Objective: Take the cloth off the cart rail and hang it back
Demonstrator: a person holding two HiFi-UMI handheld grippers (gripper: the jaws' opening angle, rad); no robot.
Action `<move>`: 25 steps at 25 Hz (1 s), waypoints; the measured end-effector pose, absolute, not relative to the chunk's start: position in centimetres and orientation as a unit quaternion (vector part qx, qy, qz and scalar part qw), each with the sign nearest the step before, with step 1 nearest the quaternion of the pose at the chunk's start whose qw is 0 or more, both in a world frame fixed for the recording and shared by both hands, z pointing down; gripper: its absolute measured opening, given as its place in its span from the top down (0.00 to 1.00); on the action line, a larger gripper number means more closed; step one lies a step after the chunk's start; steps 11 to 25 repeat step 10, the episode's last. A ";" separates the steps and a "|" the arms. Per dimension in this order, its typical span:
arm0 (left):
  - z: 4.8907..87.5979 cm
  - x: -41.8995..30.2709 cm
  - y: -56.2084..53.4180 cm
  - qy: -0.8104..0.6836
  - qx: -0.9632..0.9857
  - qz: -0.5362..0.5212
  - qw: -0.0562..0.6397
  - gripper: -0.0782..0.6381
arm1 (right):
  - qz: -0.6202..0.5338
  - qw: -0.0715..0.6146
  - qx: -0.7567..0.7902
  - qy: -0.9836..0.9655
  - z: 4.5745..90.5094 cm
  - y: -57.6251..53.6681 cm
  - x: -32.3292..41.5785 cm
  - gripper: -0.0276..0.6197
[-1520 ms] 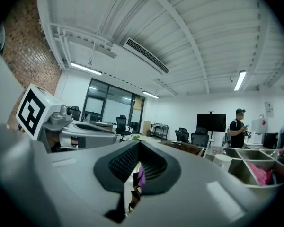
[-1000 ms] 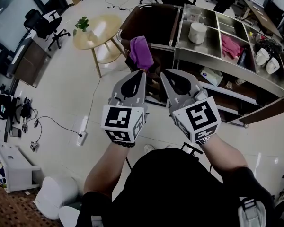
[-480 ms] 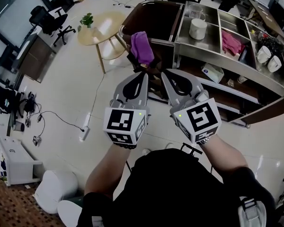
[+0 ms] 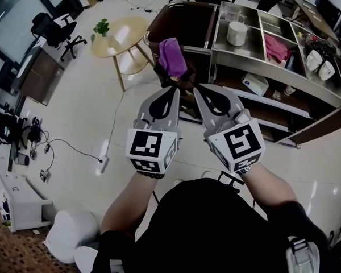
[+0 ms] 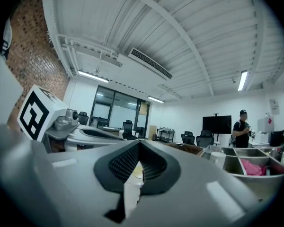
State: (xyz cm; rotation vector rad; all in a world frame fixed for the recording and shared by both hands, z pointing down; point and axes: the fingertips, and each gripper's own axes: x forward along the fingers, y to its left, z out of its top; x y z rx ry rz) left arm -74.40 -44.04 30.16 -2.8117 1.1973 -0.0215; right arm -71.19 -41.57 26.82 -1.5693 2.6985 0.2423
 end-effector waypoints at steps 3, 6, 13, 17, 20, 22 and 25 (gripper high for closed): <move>30.2 -74.6 -43.9 0.388 -0.921 -0.006 0.042 0.89 | 0.078 0.004 -0.505 0.860 26.8 -41.5 -71.5 0.96; 30.1 -74.9 -43.8 0.387 -0.921 -0.006 0.041 0.89 | 0.079 0.003 -0.506 0.859 26.7 -41.3 -71.7 0.96; 30.0 -75.4 -43.7 0.386 -0.921 -0.005 0.041 0.89 | 0.073 -0.003 -0.508 0.858 26.9 -41.2 -72.1 0.96; 30.0 -75.4 -43.7 0.386 -0.921 -0.005 0.041 0.89 | 0.073 -0.003 -0.508 0.858 26.9 -41.2 -72.1 0.96; 30.0 -75.4 -43.7 0.386 -0.921 -0.005 0.041 0.89 | 0.073 -0.003 -0.508 0.858 26.9 -41.2 -72.1 0.96; 30.0 -75.4 -43.7 0.386 -0.921 -0.005 0.041 0.89 | 0.073 -0.003 -0.508 0.858 26.9 -41.2 -72.1 0.96; 30.0 -75.4 -43.7 0.386 -0.921 -0.005 0.041 0.89 | 0.073 -0.003 -0.508 0.858 26.9 -41.2 -72.1 0.96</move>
